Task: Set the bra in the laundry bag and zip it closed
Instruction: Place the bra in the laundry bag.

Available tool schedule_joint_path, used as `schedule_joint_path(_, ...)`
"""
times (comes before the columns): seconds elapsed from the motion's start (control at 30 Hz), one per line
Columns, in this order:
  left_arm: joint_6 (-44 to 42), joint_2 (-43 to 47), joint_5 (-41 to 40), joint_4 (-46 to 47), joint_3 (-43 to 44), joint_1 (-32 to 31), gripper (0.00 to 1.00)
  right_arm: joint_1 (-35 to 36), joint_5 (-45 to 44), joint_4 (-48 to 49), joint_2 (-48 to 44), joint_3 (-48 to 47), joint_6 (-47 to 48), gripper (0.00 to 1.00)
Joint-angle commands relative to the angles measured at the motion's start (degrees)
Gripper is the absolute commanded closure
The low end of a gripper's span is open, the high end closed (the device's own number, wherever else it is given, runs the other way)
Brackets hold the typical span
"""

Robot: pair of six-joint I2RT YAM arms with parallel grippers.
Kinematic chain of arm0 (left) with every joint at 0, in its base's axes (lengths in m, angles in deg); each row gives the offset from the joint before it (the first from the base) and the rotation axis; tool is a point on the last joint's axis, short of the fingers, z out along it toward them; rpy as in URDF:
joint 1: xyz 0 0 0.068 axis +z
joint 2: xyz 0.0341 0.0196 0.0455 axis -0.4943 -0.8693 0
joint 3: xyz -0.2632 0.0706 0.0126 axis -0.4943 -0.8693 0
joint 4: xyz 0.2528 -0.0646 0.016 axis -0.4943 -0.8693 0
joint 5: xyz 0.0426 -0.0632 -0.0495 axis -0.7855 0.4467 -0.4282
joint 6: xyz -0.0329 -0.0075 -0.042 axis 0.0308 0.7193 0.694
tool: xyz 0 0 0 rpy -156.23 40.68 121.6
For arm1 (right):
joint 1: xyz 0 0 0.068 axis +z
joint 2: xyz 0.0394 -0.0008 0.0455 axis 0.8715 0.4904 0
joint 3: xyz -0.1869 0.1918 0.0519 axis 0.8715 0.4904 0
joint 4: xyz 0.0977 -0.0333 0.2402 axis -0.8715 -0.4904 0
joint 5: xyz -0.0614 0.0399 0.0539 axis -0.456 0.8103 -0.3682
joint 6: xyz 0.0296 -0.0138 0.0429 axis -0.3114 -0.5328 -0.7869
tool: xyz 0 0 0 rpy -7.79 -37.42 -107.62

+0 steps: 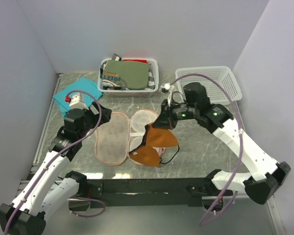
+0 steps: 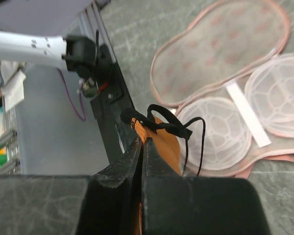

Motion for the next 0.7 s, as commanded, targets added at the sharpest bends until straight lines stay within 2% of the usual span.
schedule_joint_path(0.0, -0.20, 0.30, -1.30, 1.56, -0.30, 0.15, 0.04, 2.43, 0.87, -1.17, 4.37, -0.51, 3.84, 1.00)
schedule_joint_path(0.23, -0.64, 1.36, -0.77, 1.21, -1.35, 0.15, 0.04, 2.52, 0.08, -0.47, 15.18, -5.52, 4.90, 0.99)
schedule_joint_path(0.67, -1.26, 1.45, -0.60, 2.17, -3.55, 0.15, 0.04, 2.43, 1.48, -7.05, 36.19, -26.41, 10.96, 0.96)
